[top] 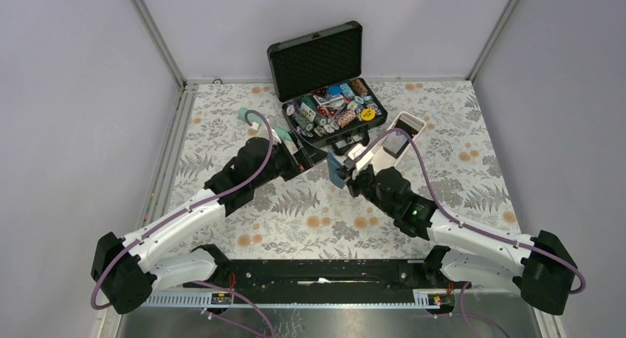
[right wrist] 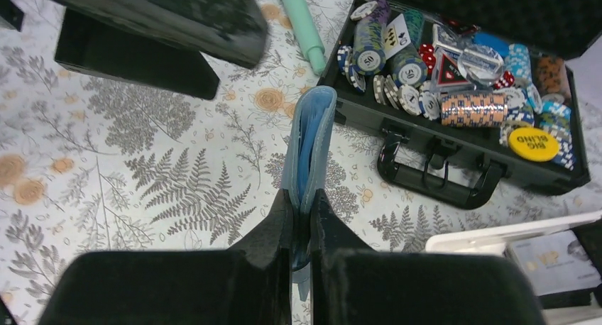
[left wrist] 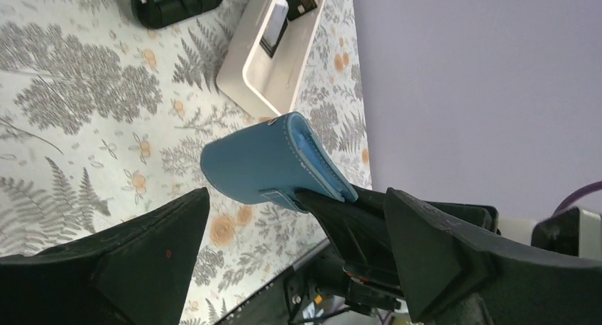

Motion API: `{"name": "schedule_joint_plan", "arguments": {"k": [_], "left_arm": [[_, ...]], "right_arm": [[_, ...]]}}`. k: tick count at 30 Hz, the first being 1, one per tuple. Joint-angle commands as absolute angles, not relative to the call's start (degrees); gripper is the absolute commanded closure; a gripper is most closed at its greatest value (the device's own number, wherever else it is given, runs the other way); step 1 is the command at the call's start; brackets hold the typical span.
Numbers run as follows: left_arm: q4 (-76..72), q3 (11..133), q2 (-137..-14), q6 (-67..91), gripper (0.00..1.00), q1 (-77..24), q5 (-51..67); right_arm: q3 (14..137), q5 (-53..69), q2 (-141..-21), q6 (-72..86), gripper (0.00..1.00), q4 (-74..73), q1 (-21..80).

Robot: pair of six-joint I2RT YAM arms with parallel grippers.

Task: Put the credit cards into the card holder
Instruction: Open the card holder at the center of the board.

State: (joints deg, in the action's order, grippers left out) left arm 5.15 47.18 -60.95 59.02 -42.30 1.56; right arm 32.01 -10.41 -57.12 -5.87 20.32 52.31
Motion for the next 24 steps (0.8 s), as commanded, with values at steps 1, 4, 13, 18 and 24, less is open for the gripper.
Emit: {"name": "schedule_joint_plan", "arguments": {"k": [1,4,13,18,24], "left_arm": [[-1.11,44.14,-61.69,66.61,0.01,-41.03,8.63],[-3.63,41.61,-62.06,69.12,0.01,-40.59,9.07],[-6.78,40.3,-66.27,71.31,0.01,-39.86,12.14],[-8.12,39.63,-67.24,71.0,0.24,-39.95,12.73],[-7.42,40.81,-68.9,69.43,0.73,-39.99,12.9]], "right_arm": [[35.48,-16.74,-59.9,-14.63,1.0,26.46,56.39],[36.55,-20.03,-62.5,-18.32,1.0,26.72,59.95],[37.14,-25.76,-66.35,-23.38,1.0,31.46,66.5],[37.04,-29.51,-68.48,-25.56,0.99,32.2,68.36],[36.84,-33.59,-70.81,-28.77,0.98,32.88,69.97]]}}
